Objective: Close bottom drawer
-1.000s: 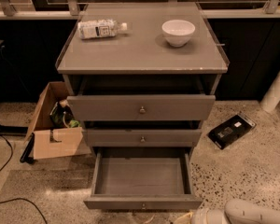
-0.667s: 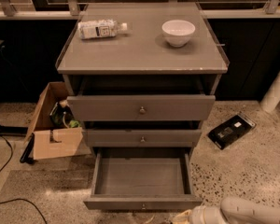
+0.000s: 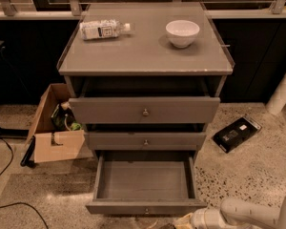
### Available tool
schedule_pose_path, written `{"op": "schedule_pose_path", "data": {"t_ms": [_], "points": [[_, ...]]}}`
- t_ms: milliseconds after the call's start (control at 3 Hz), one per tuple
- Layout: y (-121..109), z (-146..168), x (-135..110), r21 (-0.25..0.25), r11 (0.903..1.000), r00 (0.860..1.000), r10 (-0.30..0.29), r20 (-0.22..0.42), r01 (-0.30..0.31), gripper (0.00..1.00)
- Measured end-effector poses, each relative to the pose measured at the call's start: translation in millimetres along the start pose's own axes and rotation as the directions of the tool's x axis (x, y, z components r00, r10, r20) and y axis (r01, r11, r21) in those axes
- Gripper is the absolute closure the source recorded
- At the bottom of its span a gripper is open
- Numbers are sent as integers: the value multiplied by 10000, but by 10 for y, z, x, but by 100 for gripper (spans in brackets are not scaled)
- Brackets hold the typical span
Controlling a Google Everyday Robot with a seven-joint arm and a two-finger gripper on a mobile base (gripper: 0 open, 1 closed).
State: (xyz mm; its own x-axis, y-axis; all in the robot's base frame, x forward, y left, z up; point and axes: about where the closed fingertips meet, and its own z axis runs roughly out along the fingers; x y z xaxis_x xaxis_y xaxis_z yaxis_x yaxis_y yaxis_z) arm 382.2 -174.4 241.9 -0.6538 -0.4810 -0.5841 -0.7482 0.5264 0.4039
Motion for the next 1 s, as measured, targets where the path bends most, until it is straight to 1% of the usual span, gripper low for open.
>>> {"op": "schedule_pose_path", "data": {"t_ms": [333, 667, 1000], "points": [[-3, 4, 1, 3, 10000, 10000, 4, -2, -4, 100], [-29, 98, 38, 41, 9997, 9997, 249, -82, -249, 100], [-205, 289, 135, 25, 9976, 9976, 688, -62, -688, 100]]}}
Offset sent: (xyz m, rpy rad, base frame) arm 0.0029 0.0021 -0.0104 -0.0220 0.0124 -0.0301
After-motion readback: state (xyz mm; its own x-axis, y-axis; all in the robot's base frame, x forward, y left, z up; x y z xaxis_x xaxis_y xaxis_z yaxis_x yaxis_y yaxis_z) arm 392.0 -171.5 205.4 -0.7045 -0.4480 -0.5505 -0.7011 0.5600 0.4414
